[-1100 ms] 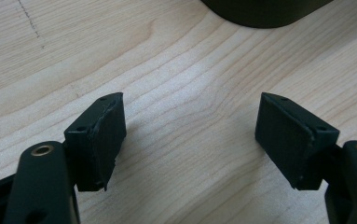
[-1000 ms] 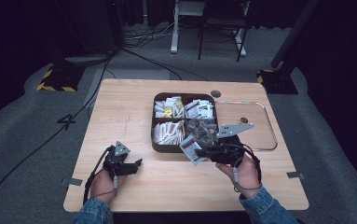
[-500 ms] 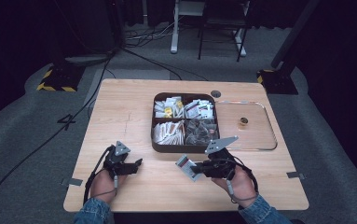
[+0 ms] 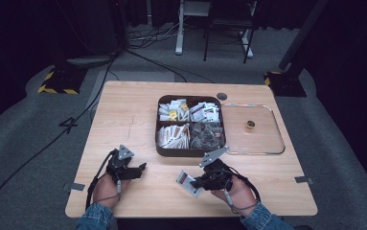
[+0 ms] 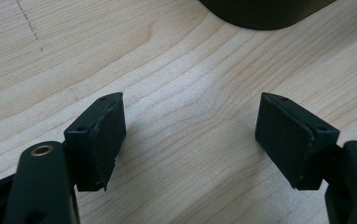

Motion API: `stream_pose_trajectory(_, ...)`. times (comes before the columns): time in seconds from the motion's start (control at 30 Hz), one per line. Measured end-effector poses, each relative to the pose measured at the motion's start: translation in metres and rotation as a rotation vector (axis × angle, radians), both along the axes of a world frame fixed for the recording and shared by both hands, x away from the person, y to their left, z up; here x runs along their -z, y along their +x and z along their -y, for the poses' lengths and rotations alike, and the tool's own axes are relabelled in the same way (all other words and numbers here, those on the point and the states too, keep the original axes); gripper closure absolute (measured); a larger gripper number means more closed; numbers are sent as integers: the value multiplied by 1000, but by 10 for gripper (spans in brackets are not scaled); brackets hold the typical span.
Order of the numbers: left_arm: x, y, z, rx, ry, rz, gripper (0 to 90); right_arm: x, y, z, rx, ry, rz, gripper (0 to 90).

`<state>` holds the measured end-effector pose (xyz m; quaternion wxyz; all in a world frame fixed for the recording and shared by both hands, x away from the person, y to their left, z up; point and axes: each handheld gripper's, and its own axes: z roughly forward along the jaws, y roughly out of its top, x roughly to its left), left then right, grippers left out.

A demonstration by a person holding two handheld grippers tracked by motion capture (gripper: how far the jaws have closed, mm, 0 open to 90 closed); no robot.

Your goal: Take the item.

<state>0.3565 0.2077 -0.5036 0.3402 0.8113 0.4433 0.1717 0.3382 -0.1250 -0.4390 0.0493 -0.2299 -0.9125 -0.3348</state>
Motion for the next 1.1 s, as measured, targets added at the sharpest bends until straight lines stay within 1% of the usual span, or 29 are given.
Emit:
stream_pose_trajectory(0.13,0,0,0,0,0,0,252,5,0,-3,-7,-12,-20,851)
stream_pose_trajectory(0.3,0,0,0,0,0,0,252,8,1,-4,-12,-23,-29,836)
stream_pose_trajectory(0.33,0,0,0,0,0,0,252,9,1,-5,-10,-25,-31,817)
stream_pose_trajectory(0.37,0,0,0,0,0,0,252,10,1,-5,-10,-27,-31,777)
stream_pose_trajectory(0.4,0,0,0,0,0,0,252,10,2,-5,-7,-28,-27,714)
stream_pose_trajectory(0.43,0,0,0,0,0,0,252,11,3,-6,4,-30,-19,596)
stream_pose_trajectory(0.47,0,0,0,0,0,0,252,11,3,-6,4,-30,-19,596)
stream_pose_trajectory(0.5,0,0,0,0,0,0,252,11,3,-6,10,-31,-19,573)
stream_pose_trajectory(0.53,0,0,0,0,0,0,252,11,4,-6,16,-28,-24,529)
stream_pose_trajectory(0.6,0,0,0,0,0,0,252,11,4,-6,17,-27,-24,516)
stream_pose_trajectory(0.67,0,0,0,0,0,0,252,11,6,-5,29,-26,-20,465)
stream_pose_trajectory(0.7,0,0,0,0,0,0,252,11,6,-5,29,-26,-20,465)
stream_pose_trajectory(0.73,0,0,0,0,0,0,252,9,8,-4,44,-24,-14,435)
stream_pose_trajectory(0.77,0,0,0,0,0,0,252,9,8,-4,44,-24,-14,435)
stream_pose_trajectory(0.83,0,0,0,0,0,0,252,8,9,-2,53,-12,0,425)
stream_pose_trajectory(0.93,0,0,0,0,0,0,252,3,8,1,64,6,50,412)
stream_pose_trajectory(1.0,0,0,0,0,0,0,252,1,8,2,65,11,73,403)
stream_pose_trajectory(1.03,0,0,0,0,0,0,252,0,7,2,66,12,89,403)
stream_pose_trajectory(1.07,0,0,0,0,0,0,252,-4,7,4,69,21,127,405)
stream_pose_trajectory(1.1,0,0,0,0,0,0,252,-4,7,4,69,21,127,405)
